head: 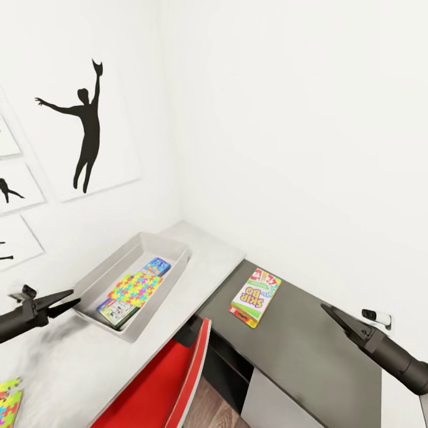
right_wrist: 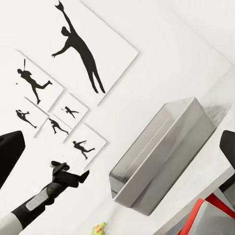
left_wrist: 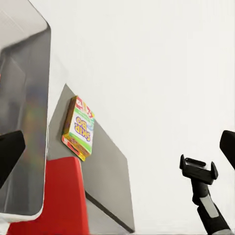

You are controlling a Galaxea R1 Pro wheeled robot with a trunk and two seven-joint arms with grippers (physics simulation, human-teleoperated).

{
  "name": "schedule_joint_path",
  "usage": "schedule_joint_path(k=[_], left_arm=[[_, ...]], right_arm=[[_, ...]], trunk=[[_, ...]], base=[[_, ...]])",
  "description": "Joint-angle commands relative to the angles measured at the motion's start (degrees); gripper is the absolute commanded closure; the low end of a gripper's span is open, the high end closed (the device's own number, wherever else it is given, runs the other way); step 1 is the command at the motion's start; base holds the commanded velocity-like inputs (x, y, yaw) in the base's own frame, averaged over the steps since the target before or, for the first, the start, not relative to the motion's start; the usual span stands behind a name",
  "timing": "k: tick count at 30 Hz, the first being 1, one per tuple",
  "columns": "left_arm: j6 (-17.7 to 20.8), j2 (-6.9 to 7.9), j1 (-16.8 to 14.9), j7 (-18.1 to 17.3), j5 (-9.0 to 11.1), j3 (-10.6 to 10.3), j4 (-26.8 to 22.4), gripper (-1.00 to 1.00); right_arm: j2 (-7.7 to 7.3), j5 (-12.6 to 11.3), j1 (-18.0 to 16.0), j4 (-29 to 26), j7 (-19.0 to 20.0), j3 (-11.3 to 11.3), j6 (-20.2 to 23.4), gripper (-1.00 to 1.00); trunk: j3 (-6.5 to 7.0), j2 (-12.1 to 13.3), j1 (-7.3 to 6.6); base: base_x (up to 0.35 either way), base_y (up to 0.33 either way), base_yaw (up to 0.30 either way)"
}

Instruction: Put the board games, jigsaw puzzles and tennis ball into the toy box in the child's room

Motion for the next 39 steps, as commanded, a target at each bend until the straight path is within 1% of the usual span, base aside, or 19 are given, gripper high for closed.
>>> schedule_joint_path(k=[1,2,3,4,5,8,9,13,17,39], left_arm=[[-0.14,0.09,0.65,-1.83,0.24,0.0,-0.06,-1.0],[-0.64,0.16,1.19,-3.59,0.24,0.03,-0.2,-1.0],[-1.43,0.44,2.05,-7.28,0.24,0.1,-0.82,-1.0],[-1.75,0.66,2.38,-9.2,0.22,0.15,-1.19,-1.0],[-2.23,1.22,2.87,-12.92,0.16,0.17,-1.82,-1.0],[-3.25,1.66,3.38,-17.8,0.1,0.03,-2.42,-1.0],[-3.67,1.66,3.45,-18.46,0.1,-0.03,-2.49,-1.0],[-5.72,1.5,3.64,-18.8,0.1,-0.19,-2.69,-1.0],[-6.66,1.43,3.7,-18.8,0.08,-0.24,-2.75,-1.0],[-7.49,1.33,3.89,-18.8,0.05,-0.27,-2.77,-1.0]], right_arm=[[0.0,-0.11,-0.03,-0.01,0.11,-0.03,0.48,-1.0],[0.0,-0.11,-0.02,-0.01,0.12,-0.04,0.4,-1.0],[0.0,-0.11,-0.01,-0.01,0.13,-0.05,0.03,-1.0],[0.0,-0.11,-0.01,-0.01,0.14,-0.05,-0.25,-1.0],[0.0,-0.11,0.01,-0.02,0.14,-0.06,-0.82,-1.0],[0.05,-0.08,0.01,-0.02,0.13,-0.04,-1.54,-1.0],[0.06,-0.07,0.01,-0.02,0.12,-0.02,-1.65,-1.0],[0.08,-0.04,0.01,-0.02,0.08,0.01,-1.92,-1.0],[0.09,-0.03,0.01,-0.02,0.07,0.02,-2.07,-1.0],[0.09,-0.02,0.01,0.04,0.07,0.02,-2.49,-1.0]], trunk=[[0.0,-0.08,0.03],[0.1,-0.08,0.03],[0.19,-0.08,0.03],[0.28,-0.08,0.03],[0.38,-0.08,0.03],[0.66,-0.08,0.03],[0.75,-0.08,0.03],[1.04,-0.08,0.03],[1.13,-0.08,0.03],[1.2,-0.08,0.03]], base=[[0.0,0.0,0.0],[0.0,0.0,0.0],[0.0,0.0,0.0],[0.0,0.0,0.0],[-0.021,0.0,0.0],[-0.083,0.0,0.0],[-0.155,0.0,0.0],[-0.157,0.0,0.0],[-0.06,0.0,0.0],[-0.005,0.0,0.0]])
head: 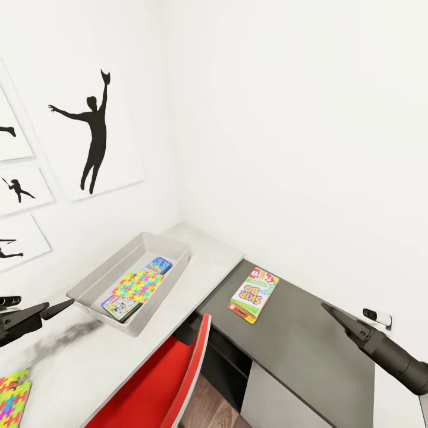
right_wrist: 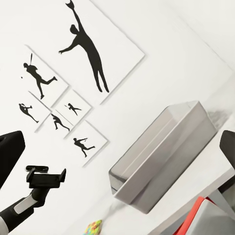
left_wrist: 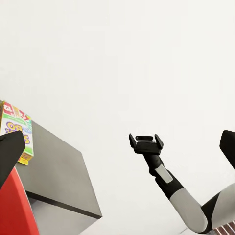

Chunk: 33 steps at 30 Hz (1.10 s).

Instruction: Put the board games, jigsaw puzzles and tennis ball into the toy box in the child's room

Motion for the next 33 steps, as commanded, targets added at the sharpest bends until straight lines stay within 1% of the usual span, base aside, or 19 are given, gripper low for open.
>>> schedule_joint_path(k=[1,7,20,25,33], left_arm=[[0.55,0.0,-0.04,-0.18,0.05,-0.04,-0.01,-1.0],[0.27,-0.06,-0.03,-0.18,0.06,-0.04,-0.01,-1.0],[0.18,-0.08,-0.02,-0.18,0.13,-0.04,0.0,-1.0],[0.18,-0.06,-0.02,-0.18,0.14,-0.04,-0.01,-1.0],[0.18,-0.08,-0.01,-0.18,0.14,-0.04,-0.01,-1.0]], right_arm=[[0.01,-0.12,-0.05,-0.02,0.11,-0.03,0.54,-1.0],[0.05,-0.12,-0.04,-0.05,0.12,-0.03,0.54,-1.0],[0.03,-0.12,-0.05,-0.14,0.11,-0.04,0.56,-1.0],[0.14,-0.12,0.02,-0.22,0.11,-0.03,0.54,-1.0],[0.23,-0.12,0.11,-0.25,0.11,-0.03,0.54,-1.0]], trunk=[[-0.07,-0.09,0.02],[0.2,-0.09,0.02],[0.32,-0.09,0.02],[0.66,-0.09,0.02],[1.32,-0.09,0.02]], base=[[0.0,0.0,0.0],[0.0,0.0,0.0],[-0.017,0.0,0.008],[-0.175,0.0,0.122],[-0.275,0.0,0.158]])
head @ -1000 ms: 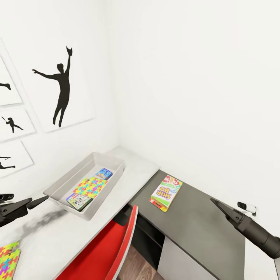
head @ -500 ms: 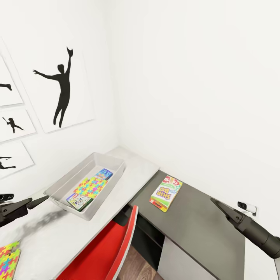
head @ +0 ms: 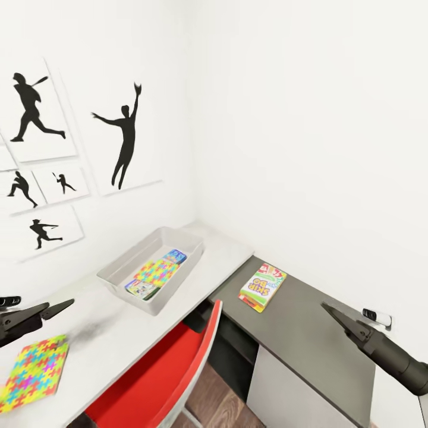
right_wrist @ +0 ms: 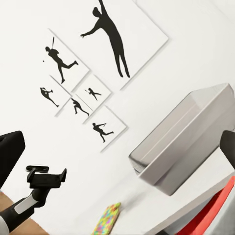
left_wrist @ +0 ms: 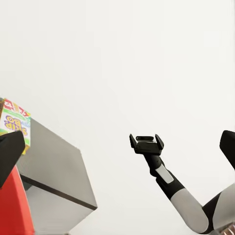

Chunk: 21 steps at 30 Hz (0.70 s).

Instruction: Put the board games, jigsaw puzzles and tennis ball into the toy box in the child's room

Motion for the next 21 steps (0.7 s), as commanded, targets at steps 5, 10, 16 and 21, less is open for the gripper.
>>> schedule_joint_path(k=[5,10,16,21], left_arm=[[0.61,0.02,-0.05,-0.19,0.0,-0.07,-0.01,-1.0],[0.61,0.02,0.0,-0.19,-1.13,-0.07,-0.01,-1.0],[0.61,0.01,0.01,-0.19,-1.94,-0.07,-0.01,-1.0],[0.61,0.01,0.02,-0.19,-2.03,-0.07,-0.01,-1.0]], right_arm=[[-0.04,-0.11,0.11,-0.06,0.11,-0.04,0.54,-1.0],[-0.06,-0.11,0.15,-0.07,0.11,-0.04,0.54,-1.0],[-0.02,-0.11,0.16,-0.08,0.11,-0.04,0.48,-1.0],[-0.04,-0.11,0.16,-0.41,0.05,-0.04,0.48,-1.0]], trunk=[[0.32,-0.09,-0.01],[0.73,-0.09,-0.01],[1.21,-0.09,-0.01],[1.57,-0.09,-0.01]], base=[[-0.297,0.055,0.172],[-0.294,0.132,0.185],[-0.256,0.188,0.193],[-0.191,0.233,0.204]])
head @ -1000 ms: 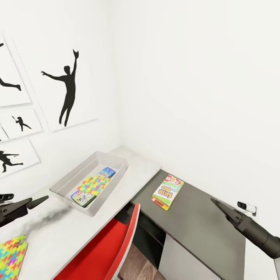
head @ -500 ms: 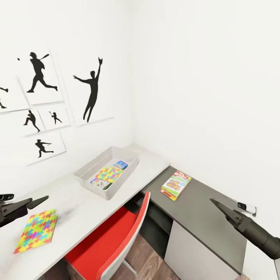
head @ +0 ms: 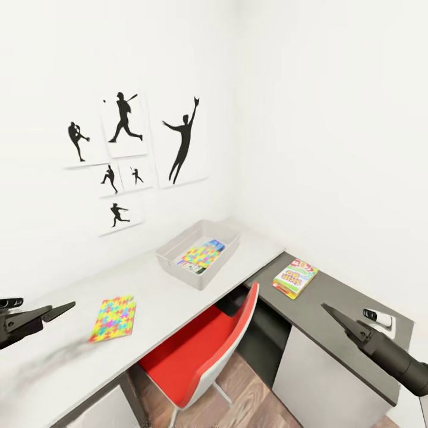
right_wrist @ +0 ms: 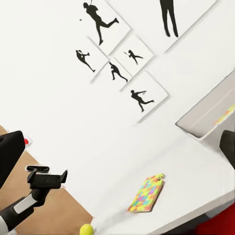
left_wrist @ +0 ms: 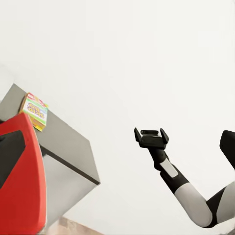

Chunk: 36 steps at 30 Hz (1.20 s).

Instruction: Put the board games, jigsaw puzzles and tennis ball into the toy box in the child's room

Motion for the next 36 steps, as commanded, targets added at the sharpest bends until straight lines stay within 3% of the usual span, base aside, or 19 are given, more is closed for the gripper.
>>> schedule_joint_path(k=[1,25,36], left_arm=[[0.61,0.01,-0.06,-0.2,0.03,-0.06,0.03,-1.0],[0.61,-0.05,-0.06,-0.2,-0.08,-0.09,0.03,-1.0],[0.61,-0.07,-0.06,-0.2,-0.1,-0.07,0.03,-1.0]], right_arm=[[0.04,-0.11,-0.04,-0.11,0.03,-0.04,0.54,-1.0],[0.19,-0.02,-0.04,-0.43,-0.26,0.03,0.43,-1.0],[0.14,-0.02,-0.04,-0.43,-0.28,0.13,0.44,-1.0]], trunk=[[-0.04,-0.1,0.01],[1.39,-0.1,0.01],[2.03,-0.1,0.01]], base=[[-0.15,0.253,0.215],[-0.009,0.278,0.237],[0.016,0.05,0.24]])
